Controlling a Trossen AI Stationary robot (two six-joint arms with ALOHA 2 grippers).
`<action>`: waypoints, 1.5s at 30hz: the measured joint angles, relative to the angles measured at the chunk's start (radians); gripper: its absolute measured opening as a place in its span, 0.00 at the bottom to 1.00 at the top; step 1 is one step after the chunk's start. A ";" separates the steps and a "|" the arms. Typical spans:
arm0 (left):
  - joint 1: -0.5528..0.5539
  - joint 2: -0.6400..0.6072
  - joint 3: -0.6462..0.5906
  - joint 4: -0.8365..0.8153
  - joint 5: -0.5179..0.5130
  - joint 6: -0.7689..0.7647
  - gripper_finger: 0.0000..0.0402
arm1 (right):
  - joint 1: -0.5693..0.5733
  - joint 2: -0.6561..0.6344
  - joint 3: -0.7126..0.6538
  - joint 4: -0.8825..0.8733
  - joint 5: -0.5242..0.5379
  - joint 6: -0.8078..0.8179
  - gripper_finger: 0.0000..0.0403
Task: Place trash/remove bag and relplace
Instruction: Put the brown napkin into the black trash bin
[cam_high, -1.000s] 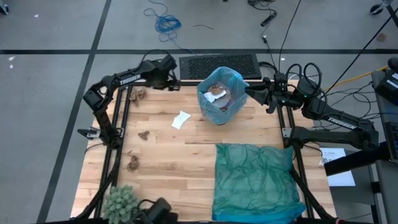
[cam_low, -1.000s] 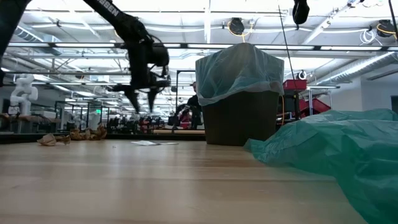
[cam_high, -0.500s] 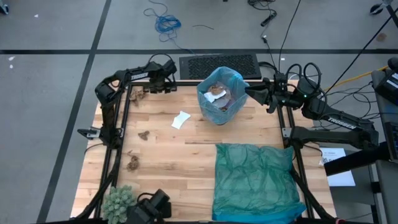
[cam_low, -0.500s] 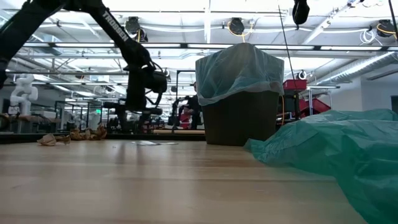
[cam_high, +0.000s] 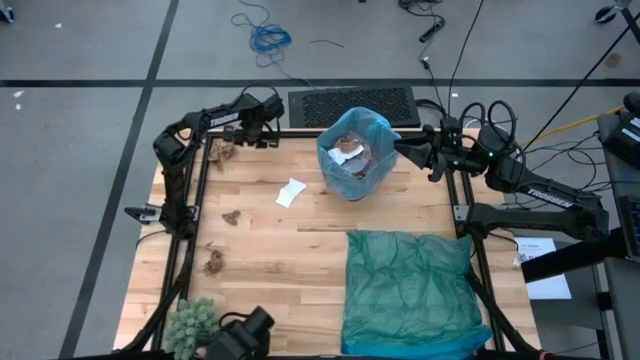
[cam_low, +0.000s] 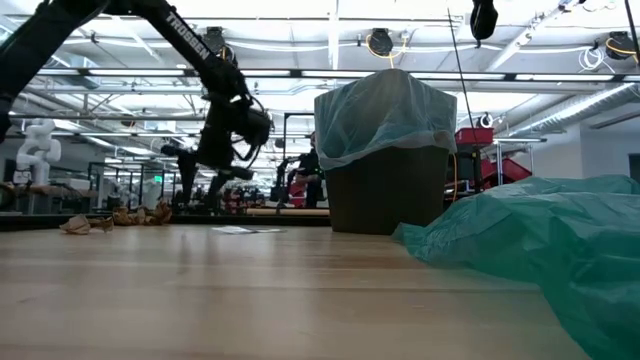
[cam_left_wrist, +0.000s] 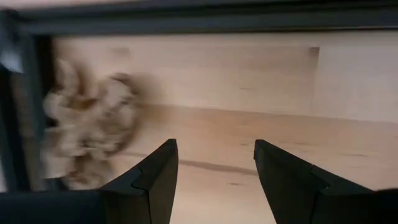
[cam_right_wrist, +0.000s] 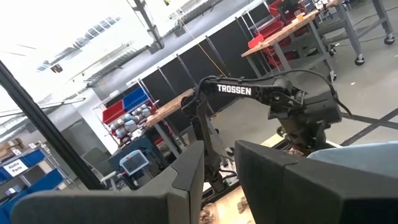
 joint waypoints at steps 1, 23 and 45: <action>-0.006 0.000 0.023 -0.031 -0.031 0.012 0.52 | 0.000 0.000 0.000 0.000 0.002 -0.004 0.21; 0.123 0.082 0.133 -0.203 -0.097 0.213 0.52 | 0.000 0.000 0.000 -0.006 -0.038 -0.021 0.21; 0.174 0.096 0.133 -0.259 -0.030 0.266 0.51 | 0.000 0.000 0.000 -0.006 -0.084 -0.012 0.21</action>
